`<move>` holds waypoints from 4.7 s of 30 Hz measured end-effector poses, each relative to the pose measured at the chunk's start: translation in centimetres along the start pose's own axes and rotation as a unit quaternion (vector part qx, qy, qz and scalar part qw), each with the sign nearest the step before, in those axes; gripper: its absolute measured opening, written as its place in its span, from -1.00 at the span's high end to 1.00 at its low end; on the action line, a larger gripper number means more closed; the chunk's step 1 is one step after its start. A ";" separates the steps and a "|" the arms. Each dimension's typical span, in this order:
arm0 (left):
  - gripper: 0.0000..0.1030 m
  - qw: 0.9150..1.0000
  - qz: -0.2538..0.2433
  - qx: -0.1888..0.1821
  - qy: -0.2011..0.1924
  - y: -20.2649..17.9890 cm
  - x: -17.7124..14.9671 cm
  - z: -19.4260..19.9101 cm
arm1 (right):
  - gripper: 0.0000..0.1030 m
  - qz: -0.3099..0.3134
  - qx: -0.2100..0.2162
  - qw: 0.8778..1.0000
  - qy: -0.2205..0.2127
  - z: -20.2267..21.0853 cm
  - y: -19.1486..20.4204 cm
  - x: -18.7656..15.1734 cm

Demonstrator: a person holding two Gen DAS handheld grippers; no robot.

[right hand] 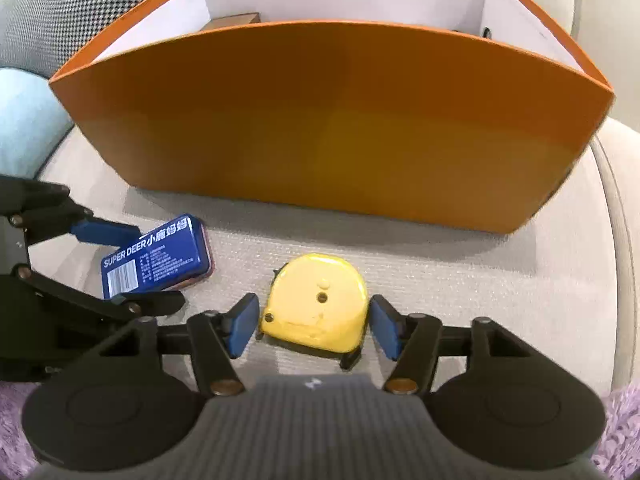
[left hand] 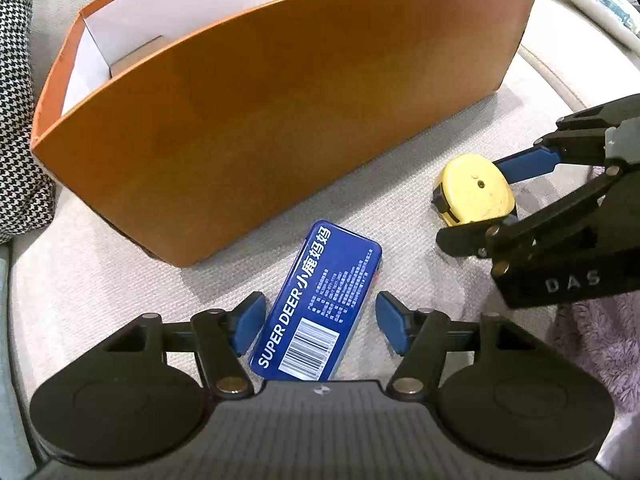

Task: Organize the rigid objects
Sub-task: 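Grasp the blue SUPER DEER tin with the left gripper while the right grasps the yellow tape measure, then lift and carry the blue tin and yellow tape measure over the box with both grippers, then lower the blue tin into the box with the left gripper while the right releases the tape measure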

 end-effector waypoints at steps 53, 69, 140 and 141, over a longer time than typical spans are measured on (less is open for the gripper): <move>0.02 0.979 0.108 -0.056 -0.165 0.4 0.6 12.7 | -0.12 0.051 0.065 0.991 -0.101 9.6 1.6 1.5; 0.02 0.983 -0.093 -0.006 -0.159 1.6 14.9 16.1 | -0.12 0.057 0.063 0.987 -0.135 14.7 -3.6 12.7; 0.70 0.963 -0.116 -0.223 0.100 -0.2 16.1 -4.7 | 0.63 0.207 0.016 0.970 0.127 -3.6 -4.7 14.3; 0.70 0.963 -0.116 -0.222 0.099 -0.1 16.1 -4.6 | 0.62 0.207 0.015 0.970 0.127 -3.7 -4.7 14.3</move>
Point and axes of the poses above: each gripper's, at about its wrist camera, not at the fingertips, and z roughly against the way its jaws point, y to its left, x to its top, the point moved 7 cm from there along -z, roughly the way its jaws point, and after that the axes turned 4 degrees about y, right-handed, at the moved point
